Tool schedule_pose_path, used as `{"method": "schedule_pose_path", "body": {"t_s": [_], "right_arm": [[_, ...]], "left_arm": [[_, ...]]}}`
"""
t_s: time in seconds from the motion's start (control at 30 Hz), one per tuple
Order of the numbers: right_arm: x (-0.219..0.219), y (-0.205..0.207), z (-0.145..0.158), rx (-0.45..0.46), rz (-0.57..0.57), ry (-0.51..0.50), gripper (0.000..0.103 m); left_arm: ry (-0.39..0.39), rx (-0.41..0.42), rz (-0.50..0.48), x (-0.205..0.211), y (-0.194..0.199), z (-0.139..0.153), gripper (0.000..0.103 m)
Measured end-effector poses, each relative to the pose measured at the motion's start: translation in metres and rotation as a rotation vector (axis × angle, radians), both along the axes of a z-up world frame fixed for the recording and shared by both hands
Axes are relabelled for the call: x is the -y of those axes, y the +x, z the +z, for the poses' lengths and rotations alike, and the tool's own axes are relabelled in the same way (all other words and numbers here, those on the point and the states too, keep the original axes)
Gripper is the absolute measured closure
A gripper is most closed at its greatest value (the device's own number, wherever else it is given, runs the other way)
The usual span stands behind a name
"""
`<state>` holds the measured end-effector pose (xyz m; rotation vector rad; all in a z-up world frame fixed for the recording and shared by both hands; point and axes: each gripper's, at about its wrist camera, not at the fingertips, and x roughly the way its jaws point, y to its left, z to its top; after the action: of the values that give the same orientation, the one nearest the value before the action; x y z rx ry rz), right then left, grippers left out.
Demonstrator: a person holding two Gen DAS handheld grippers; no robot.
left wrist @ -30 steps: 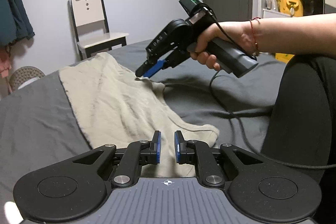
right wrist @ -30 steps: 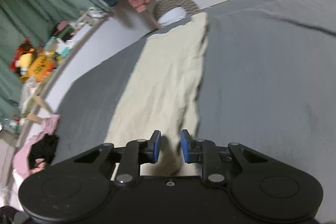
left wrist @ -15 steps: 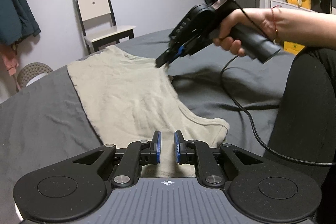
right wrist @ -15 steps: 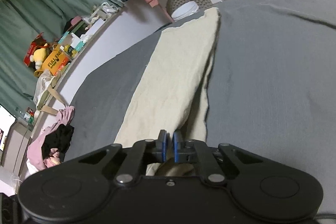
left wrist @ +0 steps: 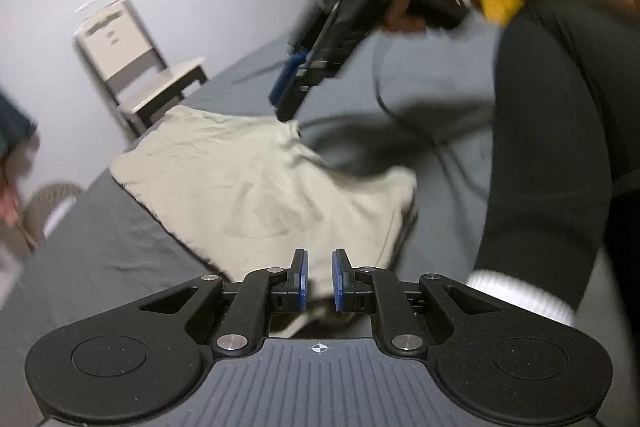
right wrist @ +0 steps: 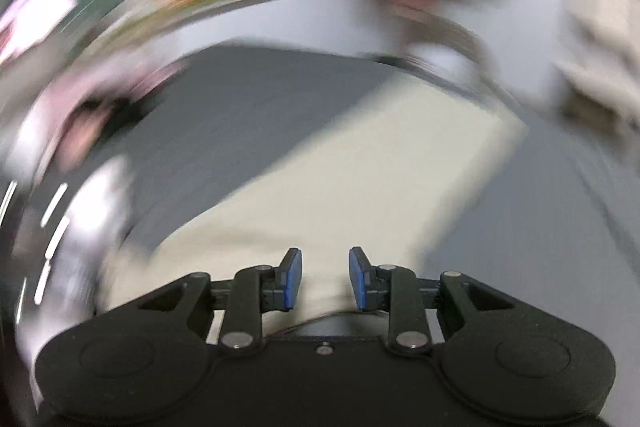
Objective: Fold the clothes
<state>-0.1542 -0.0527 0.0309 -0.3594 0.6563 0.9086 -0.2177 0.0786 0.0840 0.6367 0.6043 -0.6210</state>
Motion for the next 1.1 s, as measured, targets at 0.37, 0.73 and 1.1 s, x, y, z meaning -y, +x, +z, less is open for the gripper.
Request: {"method": "schedule_pose_path", "body": {"t_s": [0.37,0.73,1.1], "right_arm": [[-0.1,-0.133,-0.043,0.301,0.621,-0.508,0.059],[-0.115,-0.153,-0.068,0.516,0.557,-0.647,0.04],[-0.112,-0.155,-0.064,0.521,0.526,-0.647,0.05]], "left_arm": [[0.221,-0.002,-0.046,0.013,0.009,-0.01,0.09],[0.104,-0.097,0.05,-0.009,0.02,0.006,0.09],[0.159,-0.176,0.18,-0.005,0.033,-0.007,0.09]]}}
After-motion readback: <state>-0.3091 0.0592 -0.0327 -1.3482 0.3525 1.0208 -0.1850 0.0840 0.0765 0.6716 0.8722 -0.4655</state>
